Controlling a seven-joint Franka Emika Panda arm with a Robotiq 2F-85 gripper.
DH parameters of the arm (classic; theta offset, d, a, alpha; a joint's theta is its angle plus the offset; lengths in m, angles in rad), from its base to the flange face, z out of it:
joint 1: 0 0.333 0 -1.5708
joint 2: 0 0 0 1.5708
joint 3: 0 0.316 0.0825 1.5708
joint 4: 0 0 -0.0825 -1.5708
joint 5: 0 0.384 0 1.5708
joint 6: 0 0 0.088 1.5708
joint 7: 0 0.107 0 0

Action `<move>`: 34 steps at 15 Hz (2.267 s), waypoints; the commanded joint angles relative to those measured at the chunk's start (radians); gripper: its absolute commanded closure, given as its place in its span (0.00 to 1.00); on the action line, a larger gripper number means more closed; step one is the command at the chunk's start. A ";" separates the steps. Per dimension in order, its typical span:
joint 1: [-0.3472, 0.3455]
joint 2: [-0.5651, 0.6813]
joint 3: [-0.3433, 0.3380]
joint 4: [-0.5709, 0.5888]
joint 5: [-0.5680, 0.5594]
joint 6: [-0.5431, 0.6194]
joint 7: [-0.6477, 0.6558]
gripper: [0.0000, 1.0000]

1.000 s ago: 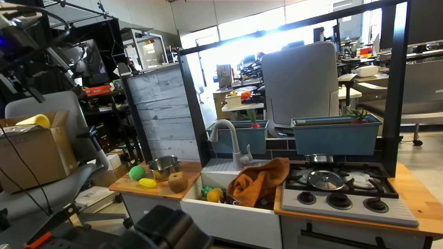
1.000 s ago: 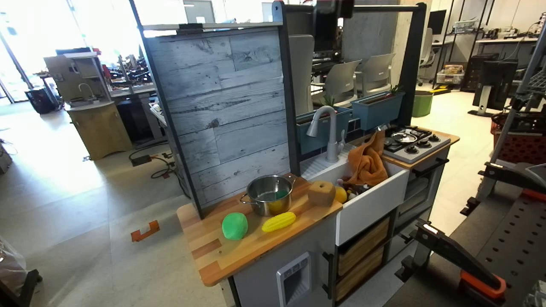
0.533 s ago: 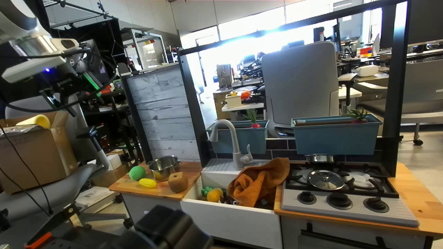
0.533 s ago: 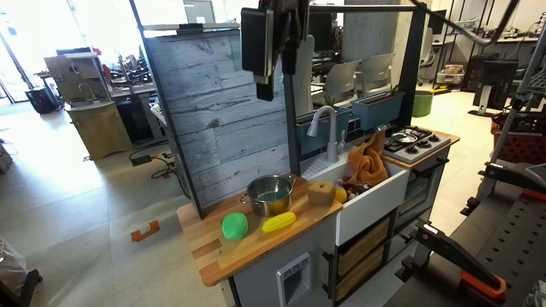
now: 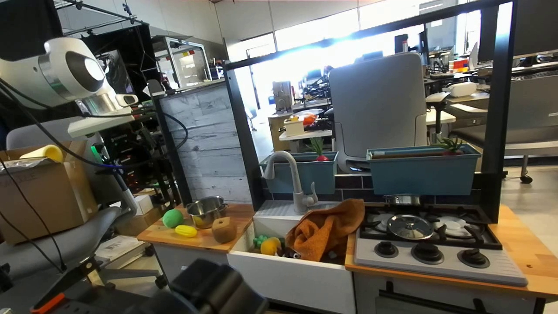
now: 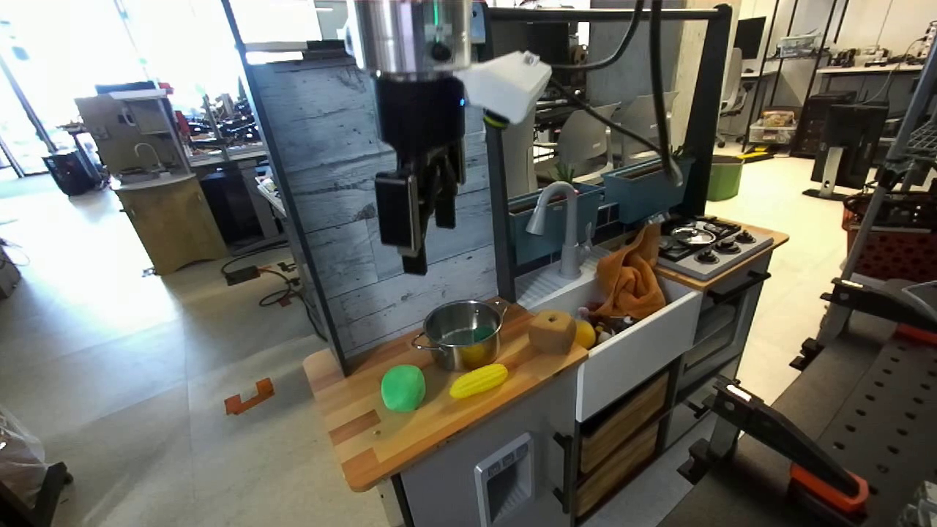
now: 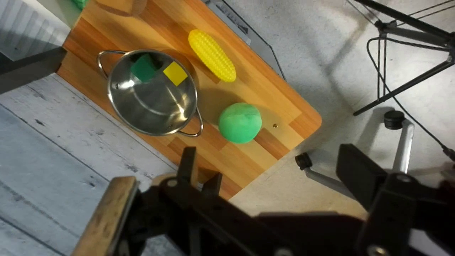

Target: Move the pee plush toy

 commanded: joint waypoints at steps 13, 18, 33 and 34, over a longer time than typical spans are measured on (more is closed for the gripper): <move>0.102 0.494 -0.169 0.386 0.000 0.197 -0.021 0.00; 0.117 0.580 -0.164 0.477 0.002 0.158 -0.047 0.00; 0.145 0.696 -0.157 0.648 0.001 0.048 -0.100 0.26; 0.145 0.703 -0.158 0.660 0.001 0.037 -0.101 0.29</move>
